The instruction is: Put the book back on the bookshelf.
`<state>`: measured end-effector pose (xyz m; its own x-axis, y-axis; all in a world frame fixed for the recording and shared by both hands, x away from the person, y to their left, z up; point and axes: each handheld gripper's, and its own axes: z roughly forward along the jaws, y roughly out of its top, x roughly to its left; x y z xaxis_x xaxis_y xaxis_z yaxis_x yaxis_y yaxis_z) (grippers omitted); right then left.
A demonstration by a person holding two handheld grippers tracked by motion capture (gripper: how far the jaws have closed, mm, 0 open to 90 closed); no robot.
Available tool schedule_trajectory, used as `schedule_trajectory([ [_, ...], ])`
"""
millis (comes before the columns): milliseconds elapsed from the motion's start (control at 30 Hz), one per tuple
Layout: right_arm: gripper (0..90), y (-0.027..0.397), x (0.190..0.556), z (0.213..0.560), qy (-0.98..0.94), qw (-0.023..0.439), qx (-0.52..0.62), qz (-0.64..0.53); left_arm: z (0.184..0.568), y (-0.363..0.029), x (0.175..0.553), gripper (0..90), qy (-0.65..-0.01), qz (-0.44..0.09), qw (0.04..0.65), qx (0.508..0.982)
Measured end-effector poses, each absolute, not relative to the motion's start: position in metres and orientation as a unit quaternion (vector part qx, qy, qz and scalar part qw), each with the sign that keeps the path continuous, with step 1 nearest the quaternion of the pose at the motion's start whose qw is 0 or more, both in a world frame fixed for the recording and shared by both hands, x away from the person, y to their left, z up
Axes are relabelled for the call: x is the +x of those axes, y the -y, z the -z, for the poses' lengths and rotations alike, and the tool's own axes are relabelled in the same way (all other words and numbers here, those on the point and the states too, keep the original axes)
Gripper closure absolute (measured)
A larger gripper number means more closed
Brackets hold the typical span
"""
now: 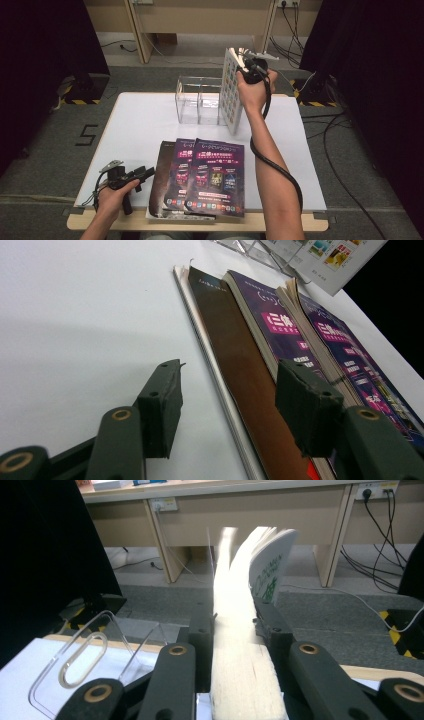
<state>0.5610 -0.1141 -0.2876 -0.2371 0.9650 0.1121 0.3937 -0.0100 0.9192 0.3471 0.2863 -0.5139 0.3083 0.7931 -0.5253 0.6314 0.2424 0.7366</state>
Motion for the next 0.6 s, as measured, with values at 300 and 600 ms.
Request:
schedule_trajectory([
  [300, 72.7, 0.123, 0.558, 0.285, -0.645, 0.283, 0.549, -0.45, 0.514, -0.285, 0.347, 43.6, -0.582, -0.077, 0.53, 0.612],
  [600, 69.7, 0.126, 0.559, 0.282, -0.651, 0.272, 0.554, -0.441, 0.514, -0.285, 0.347, 43.5, -0.582, -0.077, 0.53, 0.612],
])
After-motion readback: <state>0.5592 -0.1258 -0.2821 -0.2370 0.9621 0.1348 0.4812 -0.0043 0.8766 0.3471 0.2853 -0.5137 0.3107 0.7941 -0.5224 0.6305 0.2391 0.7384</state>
